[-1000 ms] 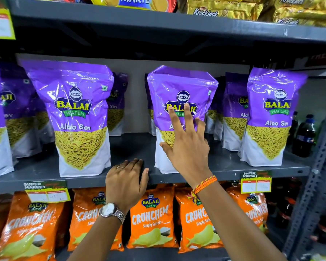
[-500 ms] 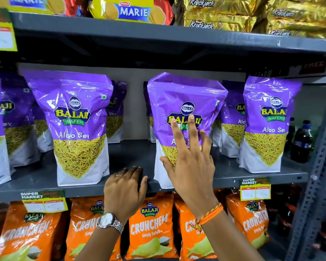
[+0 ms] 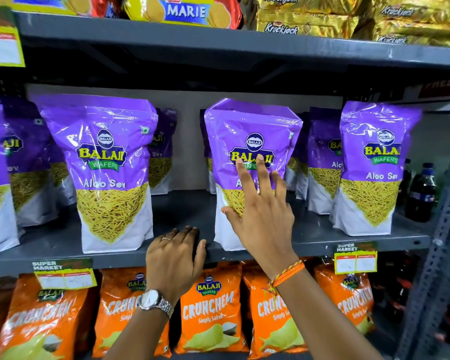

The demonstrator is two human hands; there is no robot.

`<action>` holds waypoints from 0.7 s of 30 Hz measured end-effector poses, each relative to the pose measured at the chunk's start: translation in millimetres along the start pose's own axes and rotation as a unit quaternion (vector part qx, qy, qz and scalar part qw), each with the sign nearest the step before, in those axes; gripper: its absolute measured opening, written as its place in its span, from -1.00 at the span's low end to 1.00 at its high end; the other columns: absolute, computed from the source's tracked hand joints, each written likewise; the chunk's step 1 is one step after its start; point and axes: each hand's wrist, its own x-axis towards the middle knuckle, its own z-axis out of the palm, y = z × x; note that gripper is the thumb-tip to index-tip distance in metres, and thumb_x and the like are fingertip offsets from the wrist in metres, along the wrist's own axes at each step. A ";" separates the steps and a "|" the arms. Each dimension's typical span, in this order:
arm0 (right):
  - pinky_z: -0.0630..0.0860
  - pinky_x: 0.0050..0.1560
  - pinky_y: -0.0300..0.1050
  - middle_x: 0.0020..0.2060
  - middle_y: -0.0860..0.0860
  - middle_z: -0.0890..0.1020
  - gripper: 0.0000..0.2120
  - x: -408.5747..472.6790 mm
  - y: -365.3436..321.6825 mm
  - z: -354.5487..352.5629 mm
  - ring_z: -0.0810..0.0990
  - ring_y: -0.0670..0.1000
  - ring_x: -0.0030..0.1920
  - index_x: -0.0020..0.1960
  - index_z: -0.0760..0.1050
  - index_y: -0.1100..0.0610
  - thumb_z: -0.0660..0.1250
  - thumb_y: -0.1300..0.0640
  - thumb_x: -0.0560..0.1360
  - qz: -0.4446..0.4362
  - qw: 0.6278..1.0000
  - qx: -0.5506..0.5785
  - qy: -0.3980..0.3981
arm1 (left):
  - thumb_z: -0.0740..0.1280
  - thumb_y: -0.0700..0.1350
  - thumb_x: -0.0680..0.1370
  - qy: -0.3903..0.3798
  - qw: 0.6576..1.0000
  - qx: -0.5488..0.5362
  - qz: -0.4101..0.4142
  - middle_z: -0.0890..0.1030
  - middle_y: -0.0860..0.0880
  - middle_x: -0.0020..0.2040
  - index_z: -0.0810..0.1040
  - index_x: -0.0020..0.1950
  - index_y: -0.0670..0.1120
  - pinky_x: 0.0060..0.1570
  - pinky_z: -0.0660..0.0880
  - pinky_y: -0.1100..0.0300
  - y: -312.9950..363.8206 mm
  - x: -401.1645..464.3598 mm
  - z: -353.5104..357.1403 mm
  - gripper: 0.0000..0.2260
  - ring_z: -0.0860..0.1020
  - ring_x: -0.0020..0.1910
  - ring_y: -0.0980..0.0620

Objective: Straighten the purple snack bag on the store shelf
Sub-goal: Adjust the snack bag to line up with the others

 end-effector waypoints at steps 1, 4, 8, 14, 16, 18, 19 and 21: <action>0.62 0.04 0.20 0.67 0.02 0.08 -0.08 1.1 -0.1 1.3 0.20 0.22 0.54 0.65 0.01 -0.19 0.45 -0.27 0.46 -0.001 1.000 -0.006 -0.002 | 0.11 0.13 0.60 -0.002 1.000 -0.001 0.000 0.73 -0.09 0.12 0.69 0.17 -0.08 0.07 0.54 0.01 0.3 0.0 -0.2 -0.54 0.68 0.09 -0.12; 0.61 0.03 0.23 0.67 0.02 0.07 -0.08 3.3 -1.3 4.3 0.21 0.23 0.54 0.65 -0.01 -0.19 0.43 -0.29 0.47 -0.001 1.000 -0.017 -0.004 | 0.10 0.14 0.61 -0.002 1.000 -0.001 0.000 0.73 -0.09 0.12 0.69 0.18 -0.09 0.07 0.54 0.02 1.1 -0.2 -1.3 -0.53 0.68 0.10 -0.11; 0.64 0.04 0.22 0.66 0.02 0.08 -0.09 5.2 -0.1 7.5 0.21 0.23 0.54 0.66 0.00 -0.18 0.41 -0.31 0.48 -0.003 1.000 -0.022 -0.007 | 0.11 0.14 0.61 -0.007 1.000 0.000 -0.002 0.72 -0.10 0.12 0.69 0.18 -0.10 0.06 0.55 0.01 1.7 -1.0 -4.0 -0.53 0.68 0.10 -0.12; 0.63 0.00 0.23 0.66 0.04 0.12 -0.09 8.6 0.6 12.5 0.25 0.24 0.51 0.66 0.02 -0.16 0.42 -0.32 0.47 -0.002 0.999 -0.033 -0.008 | 0.11 0.13 0.60 -0.016 1.000 -0.003 -0.006 0.72 -0.10 0.14 0.69 0.19 -0.10 0.07 0.55 0.01 3.5 -0.5 -7.1 -0.53 0.68 0.11 -0.12; 0.64 0.00 0.23 0.66 0.04 0.12 -0.10 9.9 2.0 13.7 0.25 0.23 0.51 0.66 0.02 -0.17 0.41 -0.32 0.47 -0.004 0.999 -0.032 -0.010 | 0.10 0.14 0.60 -0.017 1.000 -0.003 -0.005 0.72 -0.10 0.15 0.68 0.19 -0.10 0.08 0.55 0.00 3.5 -1.2 -7.3 -0.53 0.67 0.12 -0.12; 0.64 -0.01 0.21 0.66 0.04 0.12 -0.09 10.4 2.5 14.6 0.25 0.23 0.51 0.66 0.02 -0.17 0.41 -0.33 0.47 -0.003 0.999 -0.034 -0.010 | 0.10 0.14 0.60 -0.013 1.000 -0.002 -0.006 0.72 -0.10 0.15 0.68 0.19 -0.10 0.09 0.55 0.00 3.4 -1.4 -7.6 -0.52 0.67 0.12 -0.12; 0.63 -0.01 0.21 0.66 0.04 0.12 -0.09 10.3 3.2 16.3 0.25 0.22 0.51 0.66 0.02 -0.17 0.41 -0.33 0.47 -0.004 0.999 -0.031 -0.009 | 0.10 0.14 0.60 -0.011 1.000 -0.002 -0.004 0.72 -0.10 0.15 0.68 0.19 -0.10 0.08 0.55 0.00 3.2 -1.3 -7.3 -0.52 0.67 0.12 -0.12; 0.62 0.01 0.22 0.66 0.04 0.11 -0.09 9.9 2.5 17.2 0.24 0.23 0.52 0.66 0.02 -0.17 0.42 -0.31 0.47 -0.001 1.000 -0.028 -0.009 | 0.11 0.13 0.60 -0.009 1.000 -0.003 -0.004 0.72 -0.10 0.14 0.69 0.19 -0.10 0.07 0.55 0.00 3.6 -1.2 -7.1 -0.53 0.68 0.11 -0.12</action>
